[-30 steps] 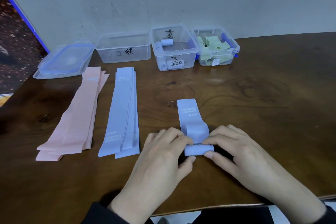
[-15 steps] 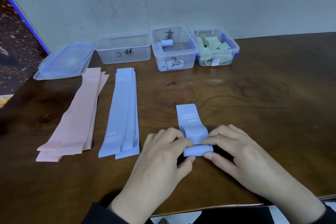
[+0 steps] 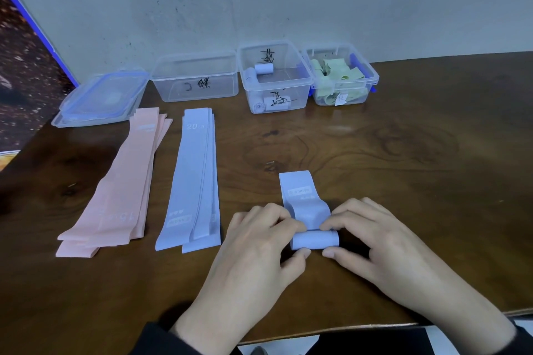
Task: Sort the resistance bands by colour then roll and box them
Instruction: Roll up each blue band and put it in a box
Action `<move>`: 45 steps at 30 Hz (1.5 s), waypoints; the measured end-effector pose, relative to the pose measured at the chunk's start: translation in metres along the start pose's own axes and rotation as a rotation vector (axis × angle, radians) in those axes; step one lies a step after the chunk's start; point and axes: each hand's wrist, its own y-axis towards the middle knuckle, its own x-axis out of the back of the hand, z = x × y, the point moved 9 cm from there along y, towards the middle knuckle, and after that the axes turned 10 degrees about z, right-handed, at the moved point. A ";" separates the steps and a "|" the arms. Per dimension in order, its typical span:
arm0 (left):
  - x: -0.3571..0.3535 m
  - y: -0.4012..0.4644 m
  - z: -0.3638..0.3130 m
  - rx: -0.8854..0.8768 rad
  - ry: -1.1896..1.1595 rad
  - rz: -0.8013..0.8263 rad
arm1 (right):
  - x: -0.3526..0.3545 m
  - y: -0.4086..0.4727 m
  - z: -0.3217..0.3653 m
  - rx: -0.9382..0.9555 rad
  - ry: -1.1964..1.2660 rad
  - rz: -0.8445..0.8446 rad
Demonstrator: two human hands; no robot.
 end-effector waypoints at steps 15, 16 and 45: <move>-0.003 0.001 0.004 0.018 0.015 -0.007 | -0.006 0.002 0.001 -0.016 -0.061 0.048; -0.003 0.001 0.003 0.008 0.010 -0.004 | -0.006 0.002 0.001 -0.016 -0.063 0.049; -0.003 0.001 0.001 -0.004 0.006 0.018 | -0.001 0.002 0.001 -0.023 -0.018 0.021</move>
